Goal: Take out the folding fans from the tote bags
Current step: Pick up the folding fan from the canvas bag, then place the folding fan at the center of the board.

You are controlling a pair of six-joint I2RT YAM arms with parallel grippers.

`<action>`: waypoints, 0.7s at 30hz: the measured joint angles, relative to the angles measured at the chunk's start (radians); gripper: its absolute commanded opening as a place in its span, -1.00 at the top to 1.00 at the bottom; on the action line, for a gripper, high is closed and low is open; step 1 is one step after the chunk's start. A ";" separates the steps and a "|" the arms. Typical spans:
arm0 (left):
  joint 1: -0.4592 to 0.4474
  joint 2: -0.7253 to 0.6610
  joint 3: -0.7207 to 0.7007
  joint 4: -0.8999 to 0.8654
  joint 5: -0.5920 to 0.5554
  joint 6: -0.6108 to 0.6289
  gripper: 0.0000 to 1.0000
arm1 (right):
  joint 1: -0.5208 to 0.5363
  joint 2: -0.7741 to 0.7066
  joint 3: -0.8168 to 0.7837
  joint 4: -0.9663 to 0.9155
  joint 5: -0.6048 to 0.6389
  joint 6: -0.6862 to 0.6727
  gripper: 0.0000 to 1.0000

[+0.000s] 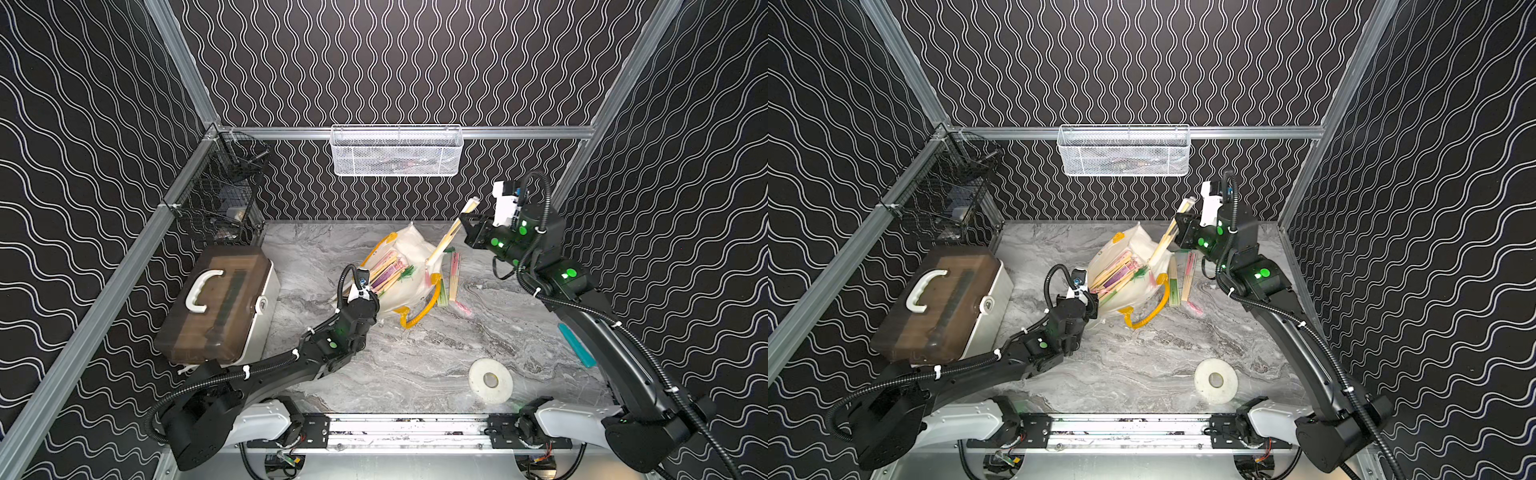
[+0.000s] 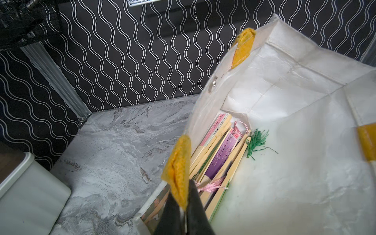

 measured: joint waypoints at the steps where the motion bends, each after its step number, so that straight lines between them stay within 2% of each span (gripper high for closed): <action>1: 0.001 -0.002 0.000 -0.002 0.000 0.000 1.00 | -0.017 -0.002 0.016 -0.019 0.019 -0.016 0.87; 4: 0.005 -0.011 0.000 -0.012 -0.002 0.000 1.00 | -0.073 0.005 0.061 -0.086 0.070 -0.043 0.86; 9: 0.025 -0.036 0.017 -0.055 -0.021 0.002 1.00 | -0.183 0.090 0.103 -0.198 0.086 -0.074 0.87; 13: 0.042 -0.051 0.034 -0.098 -0.028 -0.004 1.00 | -0.265 0.227 0.143 -0.297 0.054 -0.104 0.91; 21: 0.048 -0.058 0.043 -0.137 -0.027 -0.030 1.00 | -0.356 0.513 0.247 -0.428 -0.029 -0.171 0.92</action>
